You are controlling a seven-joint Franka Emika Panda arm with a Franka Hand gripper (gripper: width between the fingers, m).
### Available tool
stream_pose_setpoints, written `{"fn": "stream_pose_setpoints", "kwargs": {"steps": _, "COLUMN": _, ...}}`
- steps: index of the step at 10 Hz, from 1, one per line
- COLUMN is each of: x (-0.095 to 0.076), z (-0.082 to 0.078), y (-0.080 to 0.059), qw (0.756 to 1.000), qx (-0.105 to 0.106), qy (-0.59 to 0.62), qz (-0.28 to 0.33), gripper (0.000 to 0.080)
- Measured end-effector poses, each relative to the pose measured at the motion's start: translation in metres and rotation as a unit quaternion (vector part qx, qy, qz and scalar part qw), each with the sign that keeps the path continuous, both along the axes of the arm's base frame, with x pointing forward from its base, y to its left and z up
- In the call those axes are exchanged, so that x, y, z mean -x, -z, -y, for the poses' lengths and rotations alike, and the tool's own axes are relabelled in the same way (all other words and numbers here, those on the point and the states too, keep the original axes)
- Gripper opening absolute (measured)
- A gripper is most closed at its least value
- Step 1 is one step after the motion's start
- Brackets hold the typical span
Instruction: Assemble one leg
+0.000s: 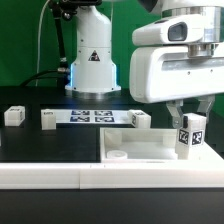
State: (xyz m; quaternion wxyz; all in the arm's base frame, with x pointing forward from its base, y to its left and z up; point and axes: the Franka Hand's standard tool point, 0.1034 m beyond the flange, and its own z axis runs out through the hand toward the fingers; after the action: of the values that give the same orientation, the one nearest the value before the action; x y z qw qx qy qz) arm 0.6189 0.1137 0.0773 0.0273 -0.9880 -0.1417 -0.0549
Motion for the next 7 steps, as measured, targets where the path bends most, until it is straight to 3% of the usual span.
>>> {"fn": "stream_pose_setpoints", "kwargs": {"steps": 3, "x": -0.0013, "z": 0.0007, "y": -0.0014, "qw": 0.990, "qx": -0.020, "qy": 0.142, "qz": -0.010, "gripper": 0.0290}}
{"fn": "stream_pose_setpoints", "kwargs": {"steps": 7, "x": -0.0012, "z": -0.0018, "y": -0.0001, "qw": 0.929, "qx": -0.045, "qy": 0.367, "qz": -0.022, "gripper": 0.0291}}
